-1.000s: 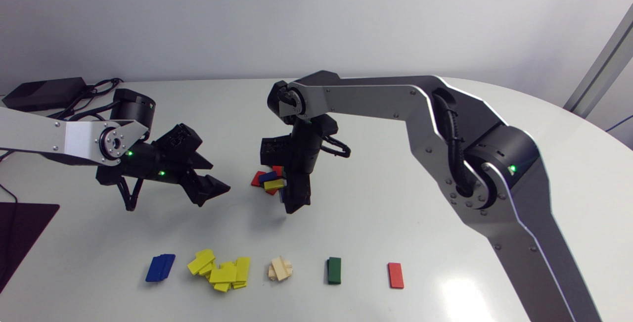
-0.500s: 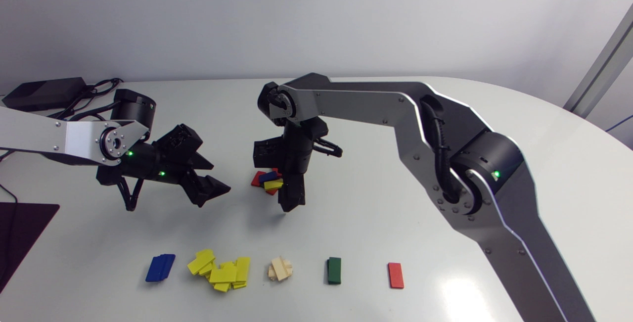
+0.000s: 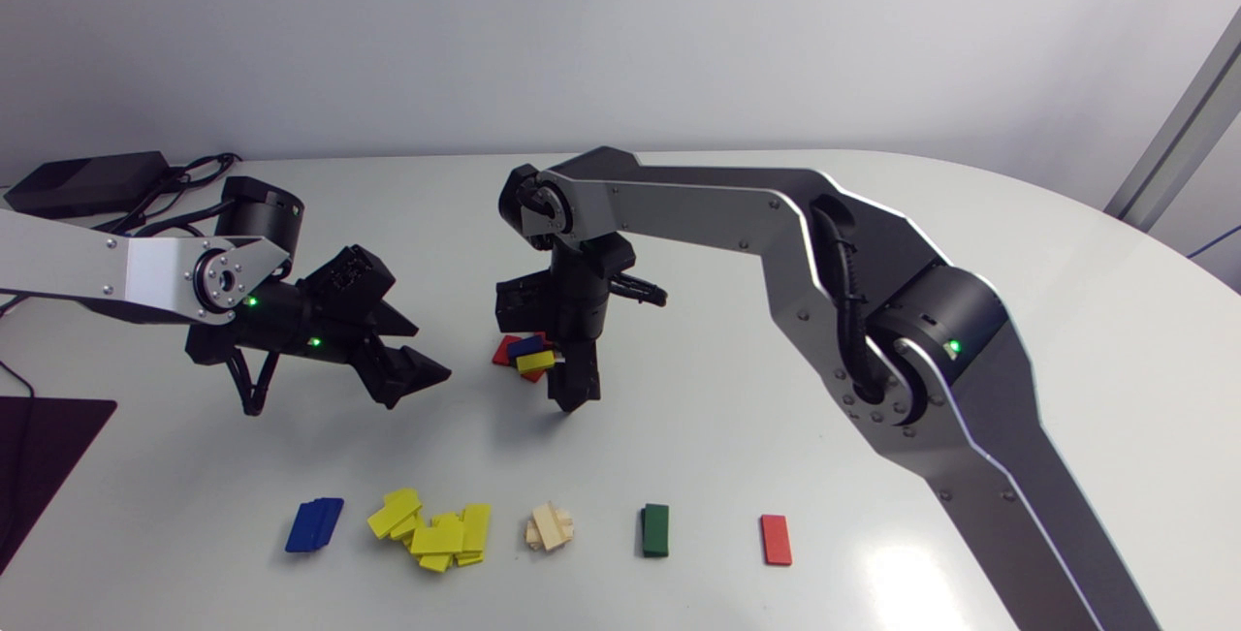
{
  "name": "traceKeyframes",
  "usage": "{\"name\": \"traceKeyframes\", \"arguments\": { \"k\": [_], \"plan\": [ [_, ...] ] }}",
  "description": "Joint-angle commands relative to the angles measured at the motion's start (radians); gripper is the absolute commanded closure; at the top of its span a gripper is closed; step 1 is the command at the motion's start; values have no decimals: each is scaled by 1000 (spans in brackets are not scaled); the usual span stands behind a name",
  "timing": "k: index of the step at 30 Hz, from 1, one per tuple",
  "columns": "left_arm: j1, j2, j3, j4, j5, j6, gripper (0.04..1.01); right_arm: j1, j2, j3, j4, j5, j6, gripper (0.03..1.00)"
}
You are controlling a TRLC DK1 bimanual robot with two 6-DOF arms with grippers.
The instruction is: Take domino bricks one by one from the mixed stack on the table and place each onto the existing stack of the same color.
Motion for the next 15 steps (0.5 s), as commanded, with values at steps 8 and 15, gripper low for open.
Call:
{"name": "traceKeyframes", "arguments": {
  "k": [8,15],
  "plan": [
    [11,-4,20,-12,14,36,52,26,35,22,-20,48,11,138],
    [12,-4,12,-12,15,39,52,35,45,5,-17,74,12,502]
  ]
}}
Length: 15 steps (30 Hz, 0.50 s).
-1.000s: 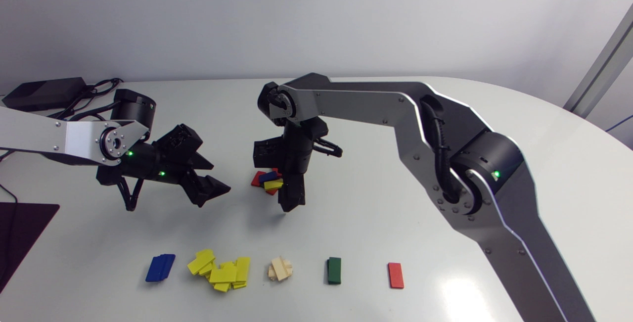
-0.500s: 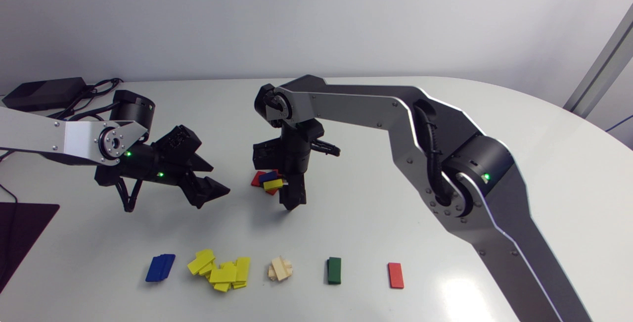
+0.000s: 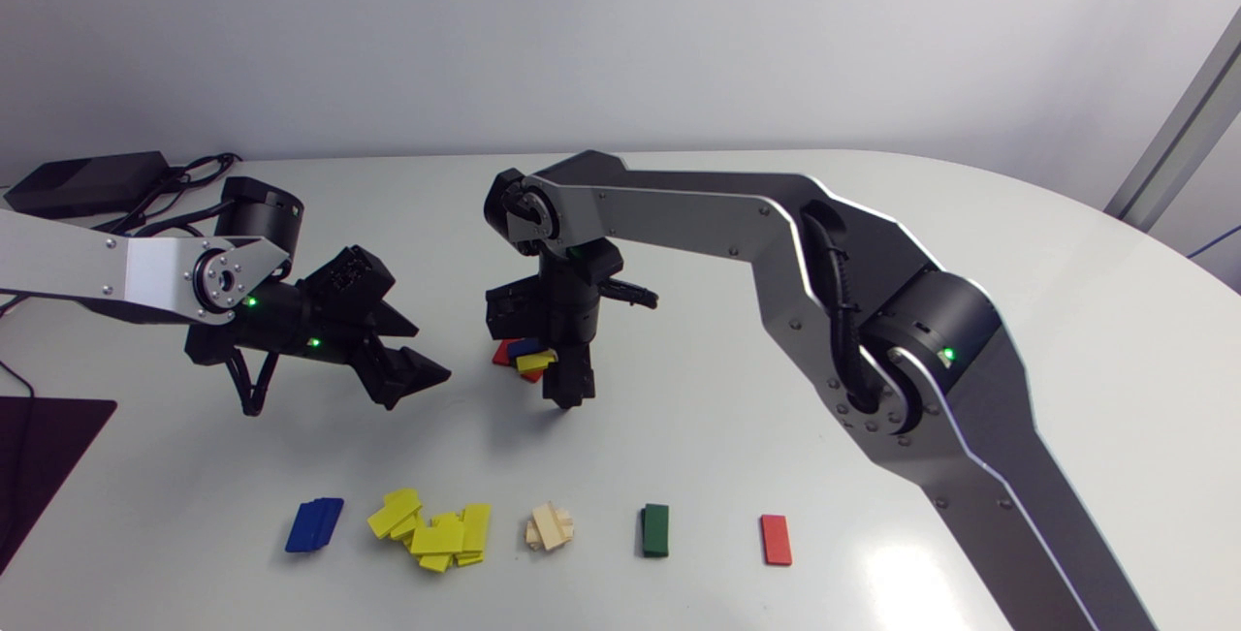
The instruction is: Take domino bricks one by one from the mixed stack on the table and place each onto the existing stack of the same color.
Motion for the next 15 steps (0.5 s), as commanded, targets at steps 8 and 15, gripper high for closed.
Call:
{"name": "traceKeyframes", "arguments": {
  "k": [8,15],
  "plan": [
    [13,-7,12,-10,15,33,52,13,30,-20,-11,8,5,739],
    [16,-18,12,-18,15,36,52,14,-34,-61,6,9,11,751]
  ]
}}
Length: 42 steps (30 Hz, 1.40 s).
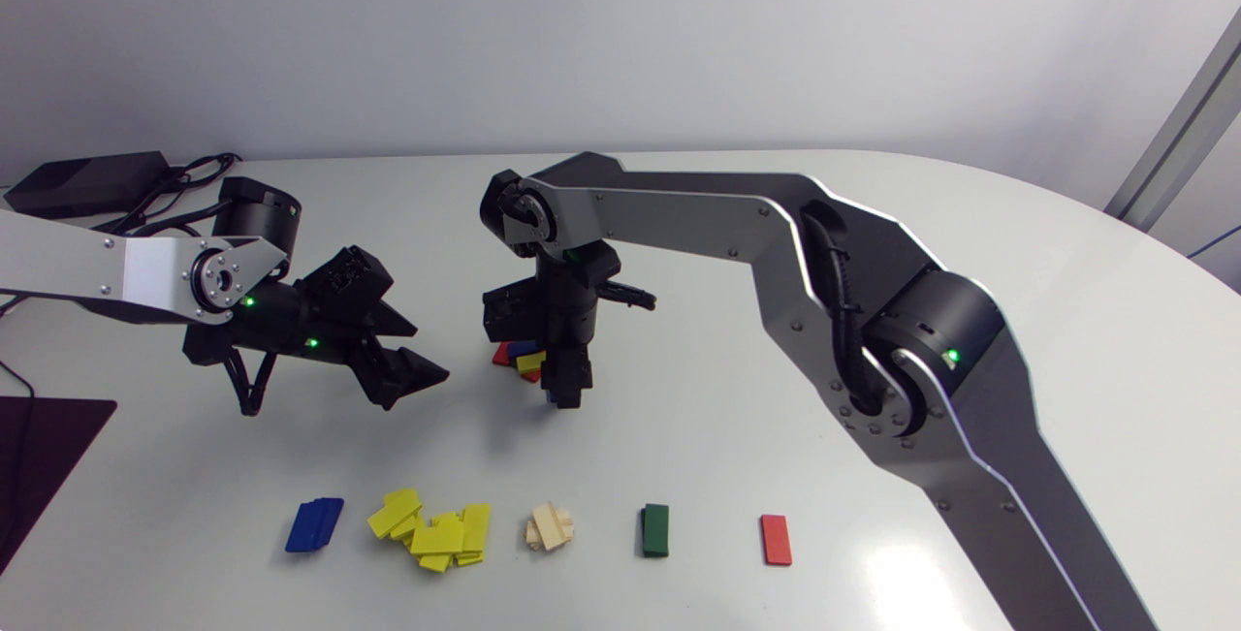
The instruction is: Take domino bricks one by one from the mixed stack on the table and place each onto the existing stack of the same color.
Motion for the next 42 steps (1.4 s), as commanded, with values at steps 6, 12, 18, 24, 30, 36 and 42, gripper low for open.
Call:
{"name": "traceKeyframes", "arguments": {
  "k": [6,12,18,24,30,36,42],
  "plan": [
    [29,-65,7,-20,12,-4,52,34,-138,-113,15,4,37,751],
    [40,-194,-40,-43,10,-54,52,75,-223,-158,29,-8,80,751],
    [129,-264,-49,-44,1,-93,52,141,-244,-156,33,-31,141,751],
    [242,-274,-62,-44,-4,-112,52,213,-200,-119,50,-34,192,751],
    [310,-315,-114,-38,-4,-112,52,262,-132,-20,32,-47,233,751],
    [362,-350,-155,-35,-5,-110,52,310,-82,59,6,-47,261,751],
    [380,-383,-184,-34,-4,-107,52,339,-71,72,9,-54,284,751]
  ]
}}
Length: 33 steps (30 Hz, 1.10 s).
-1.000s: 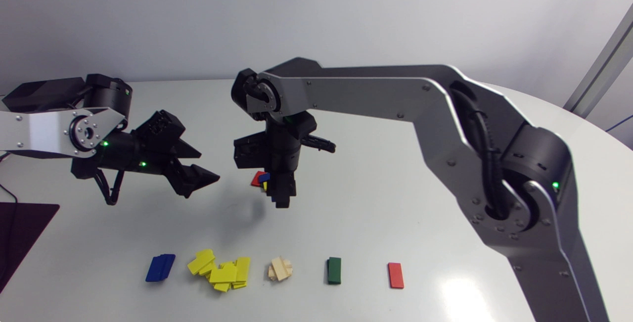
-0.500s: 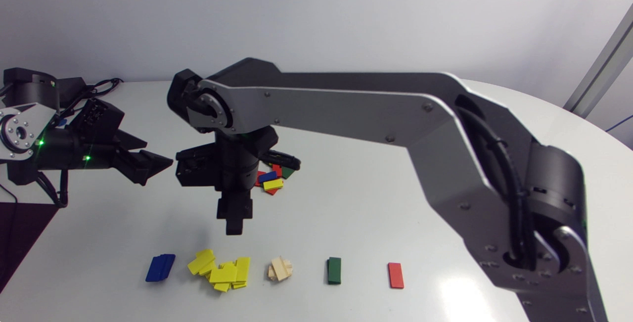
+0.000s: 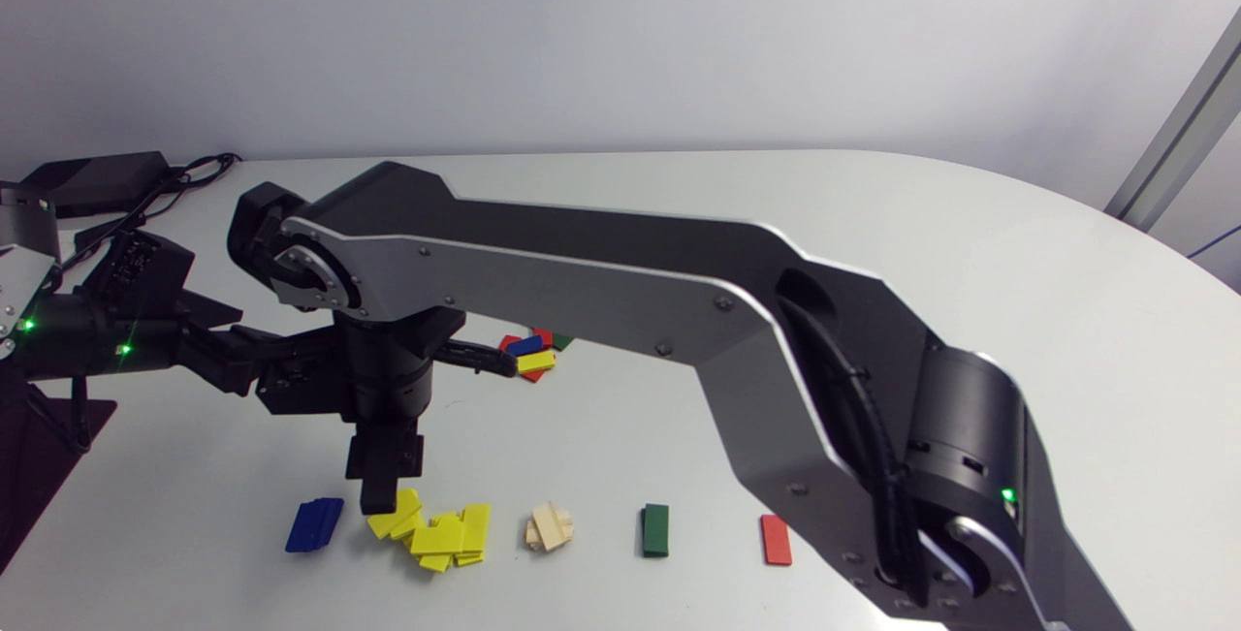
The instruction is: Take domino bricks one by one from the mixed stack on the table and place each onto the existing stack of the same color.
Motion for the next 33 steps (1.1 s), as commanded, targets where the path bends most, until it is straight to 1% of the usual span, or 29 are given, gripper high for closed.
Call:
{"name": "traceKeyframes", "arguments": {
  "k": [1,7,9,11,14,15,18,22,27,30,31,33],
  "plan": [
    [9,-27,-34,3,0,-19,52,13,37,21,-16,-5,31,751],
    [-1,-75,-66,3,0,-22,52,33,33,17,-6,-18,60,749],
    [-3,-86,-72,3,0,-22,52,36,34,15,3,-17,68,751],
    [-6,-92,-77,1,-1,-22,52,33,44,20,10,-5,73,751],
    [-18,-98,-86,-2,-3,-22,52,4,70,35,18,9,80,751],
    [-24,-100,-92,-2,-4,-21,52,-8,86,44,21,21,80,751],
    [-46,-92,-106,6,-15,-19,52,-45,139,80,23,26,80,749],
    [-67,-66,-115,31,-26,-16,52,-83,182,110,21,28,77,749],
    [-75,-60,-106,34,-26,-5,52,-109,214,141,15,28,71,749],
    [-90,-57,-106,32,-26,2,52,-120,237,179,-3,29,69,741],
    [-98,-53,-106,32,-26,4,52,-123,244,189,-8,29,69,675],
    [-112,-52,-106,32,-26,12,52,-126,251,199,-20,34,69,372]
  ]
}}
